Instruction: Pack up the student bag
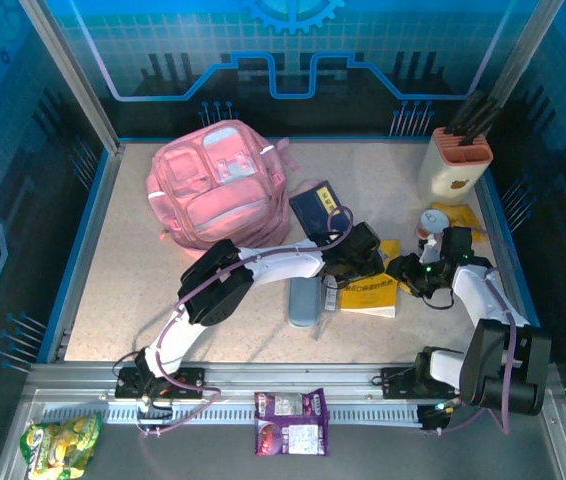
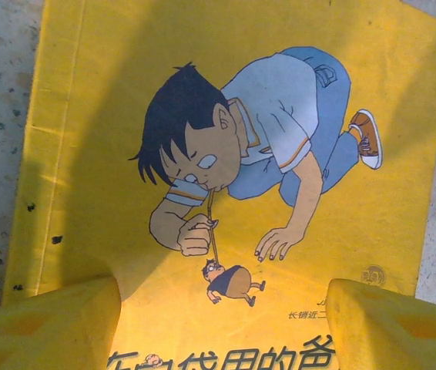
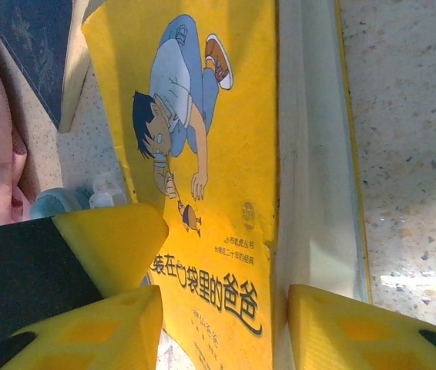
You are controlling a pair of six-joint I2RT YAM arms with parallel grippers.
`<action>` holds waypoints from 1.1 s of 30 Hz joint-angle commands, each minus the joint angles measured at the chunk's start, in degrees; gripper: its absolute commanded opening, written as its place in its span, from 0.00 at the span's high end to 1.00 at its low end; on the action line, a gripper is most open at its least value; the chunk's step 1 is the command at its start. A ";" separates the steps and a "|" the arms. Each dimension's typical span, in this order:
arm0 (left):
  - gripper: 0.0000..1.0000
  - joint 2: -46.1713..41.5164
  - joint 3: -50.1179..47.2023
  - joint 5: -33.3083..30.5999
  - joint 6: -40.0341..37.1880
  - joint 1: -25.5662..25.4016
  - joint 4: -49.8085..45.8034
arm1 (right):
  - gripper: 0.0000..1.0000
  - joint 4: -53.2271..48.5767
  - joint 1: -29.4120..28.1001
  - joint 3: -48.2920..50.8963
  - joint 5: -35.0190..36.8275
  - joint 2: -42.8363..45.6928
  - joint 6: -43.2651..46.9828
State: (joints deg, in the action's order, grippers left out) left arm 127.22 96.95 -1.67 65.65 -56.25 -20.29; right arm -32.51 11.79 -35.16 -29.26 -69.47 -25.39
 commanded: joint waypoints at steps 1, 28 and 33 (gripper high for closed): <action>0.28 1.48 0.00 1.51 -0.80 -0.17 0.97 | 0.56 1.49 0.28 -0.10 -4.86 -1.26 -0.34; 0.26 -0.79 0.15 5.91 -2.97 1.44 4.12 | 1.00 1.65 2.05 -0.43 -5.69 1.61 -1.11; 0.22 -5.46 -1.60 6.88 -5.14 2.45 5.92 | 1.00 -0.23 3.69 -1.75 -3.86 6.08 -2.71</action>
State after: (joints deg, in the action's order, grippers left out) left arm 126.37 96.57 2.81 63.00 -54.72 -15.92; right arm -30.61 13.98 -34.63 -32.88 -65.98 -26.79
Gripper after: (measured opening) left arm 0.772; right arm 0.063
